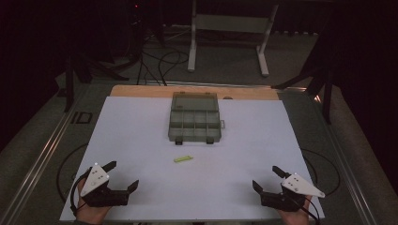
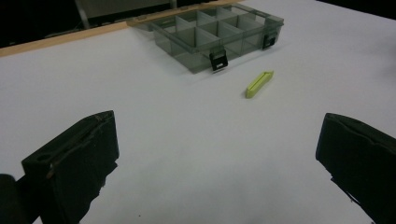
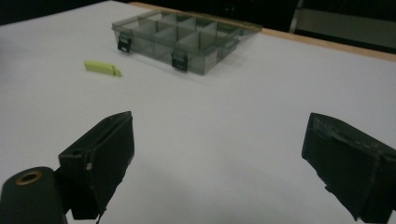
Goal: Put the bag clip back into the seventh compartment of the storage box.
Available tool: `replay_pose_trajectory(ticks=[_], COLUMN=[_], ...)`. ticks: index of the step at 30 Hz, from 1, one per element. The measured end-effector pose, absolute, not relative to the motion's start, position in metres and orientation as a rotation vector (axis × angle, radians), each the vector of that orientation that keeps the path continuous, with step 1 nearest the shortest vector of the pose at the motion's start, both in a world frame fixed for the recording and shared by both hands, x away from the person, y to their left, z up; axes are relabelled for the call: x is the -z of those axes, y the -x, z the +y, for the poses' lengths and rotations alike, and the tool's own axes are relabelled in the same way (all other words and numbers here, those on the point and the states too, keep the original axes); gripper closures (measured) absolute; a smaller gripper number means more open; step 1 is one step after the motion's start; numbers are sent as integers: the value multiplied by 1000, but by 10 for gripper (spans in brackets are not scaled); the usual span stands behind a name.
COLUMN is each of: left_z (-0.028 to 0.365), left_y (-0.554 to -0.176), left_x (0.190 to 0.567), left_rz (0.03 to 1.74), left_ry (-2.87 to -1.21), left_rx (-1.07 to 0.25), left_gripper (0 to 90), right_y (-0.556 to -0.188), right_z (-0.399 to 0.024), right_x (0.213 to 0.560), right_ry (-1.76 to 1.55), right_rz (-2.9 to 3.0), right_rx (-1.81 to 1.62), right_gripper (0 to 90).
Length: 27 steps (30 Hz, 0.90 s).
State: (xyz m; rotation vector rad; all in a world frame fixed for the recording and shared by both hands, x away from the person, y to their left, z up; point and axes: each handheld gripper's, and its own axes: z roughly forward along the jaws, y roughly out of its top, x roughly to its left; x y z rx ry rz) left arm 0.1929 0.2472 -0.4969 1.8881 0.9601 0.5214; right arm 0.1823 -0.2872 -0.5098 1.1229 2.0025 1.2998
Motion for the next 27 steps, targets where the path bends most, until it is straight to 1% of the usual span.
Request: replay_pose_trajectory(ticks=[11, 19, 27], left_z=[245, 236, 235], left_y=[-194, -198, -206], left_x=[496, 487, 474], left_rz=[952, 923, 929], left_ry=[-1900, -1943, -1998], left_rx=[-500, -469, -448], left_gripper=[13, 21, 2], right_y=[-185, -185, -185], right_z=[-289, -290, -287], right_x=[510, 507, 506], right_ry=[-1141, -1155, -1160], right_rz=[1993, 1983, 1992], right_rx=[-1302, -1294, -1272], right_gripper=[87, 86, 79])
